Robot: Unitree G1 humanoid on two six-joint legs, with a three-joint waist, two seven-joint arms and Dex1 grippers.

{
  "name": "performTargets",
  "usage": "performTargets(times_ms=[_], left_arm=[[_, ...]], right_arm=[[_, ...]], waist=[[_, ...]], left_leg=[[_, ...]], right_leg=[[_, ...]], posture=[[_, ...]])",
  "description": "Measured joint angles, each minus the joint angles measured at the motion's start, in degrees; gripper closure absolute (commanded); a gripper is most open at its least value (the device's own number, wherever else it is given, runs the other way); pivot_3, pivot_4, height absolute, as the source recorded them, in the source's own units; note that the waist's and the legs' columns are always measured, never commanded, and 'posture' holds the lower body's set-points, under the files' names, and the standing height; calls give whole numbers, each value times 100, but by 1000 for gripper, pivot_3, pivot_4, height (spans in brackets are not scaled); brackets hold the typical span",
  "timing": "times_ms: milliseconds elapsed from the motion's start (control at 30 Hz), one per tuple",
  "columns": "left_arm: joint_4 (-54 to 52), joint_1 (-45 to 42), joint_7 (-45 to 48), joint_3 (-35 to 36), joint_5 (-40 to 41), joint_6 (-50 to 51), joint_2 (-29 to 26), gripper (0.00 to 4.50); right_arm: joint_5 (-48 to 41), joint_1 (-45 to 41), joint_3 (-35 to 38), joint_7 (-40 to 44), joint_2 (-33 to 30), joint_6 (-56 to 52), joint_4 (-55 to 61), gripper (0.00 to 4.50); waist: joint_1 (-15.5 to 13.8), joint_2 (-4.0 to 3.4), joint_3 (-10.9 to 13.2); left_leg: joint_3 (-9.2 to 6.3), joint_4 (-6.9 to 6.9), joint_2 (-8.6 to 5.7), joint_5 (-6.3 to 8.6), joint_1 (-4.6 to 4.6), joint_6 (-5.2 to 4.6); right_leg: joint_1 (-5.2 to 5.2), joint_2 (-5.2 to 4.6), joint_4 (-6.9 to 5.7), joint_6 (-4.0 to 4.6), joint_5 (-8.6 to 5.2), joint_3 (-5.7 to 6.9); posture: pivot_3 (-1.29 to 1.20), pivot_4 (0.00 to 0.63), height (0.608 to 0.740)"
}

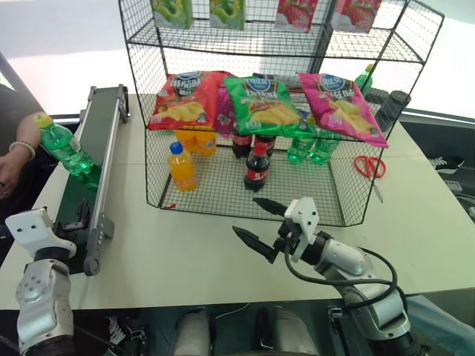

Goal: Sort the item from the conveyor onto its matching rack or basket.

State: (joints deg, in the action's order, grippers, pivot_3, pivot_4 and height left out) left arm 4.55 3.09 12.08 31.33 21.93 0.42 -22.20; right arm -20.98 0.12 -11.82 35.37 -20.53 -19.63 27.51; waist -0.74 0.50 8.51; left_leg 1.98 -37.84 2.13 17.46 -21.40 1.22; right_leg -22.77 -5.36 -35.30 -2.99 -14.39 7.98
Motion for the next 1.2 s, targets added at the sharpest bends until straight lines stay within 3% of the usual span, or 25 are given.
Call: performTargets(times_ms=[1200], left_arm=[[105, -75, -26, 139, -8, -224, -20, 0]], right_arm=[[-53, -149, -9, 8, 19, -87, -18, 47]], waist=[[0, -2, 2]], left_leg=[[2, 15, 0, 0, -1, 0]], right_leg=[[-5, -3, 8, 0, 0, 1]], posture=[[0, 150, 735]])
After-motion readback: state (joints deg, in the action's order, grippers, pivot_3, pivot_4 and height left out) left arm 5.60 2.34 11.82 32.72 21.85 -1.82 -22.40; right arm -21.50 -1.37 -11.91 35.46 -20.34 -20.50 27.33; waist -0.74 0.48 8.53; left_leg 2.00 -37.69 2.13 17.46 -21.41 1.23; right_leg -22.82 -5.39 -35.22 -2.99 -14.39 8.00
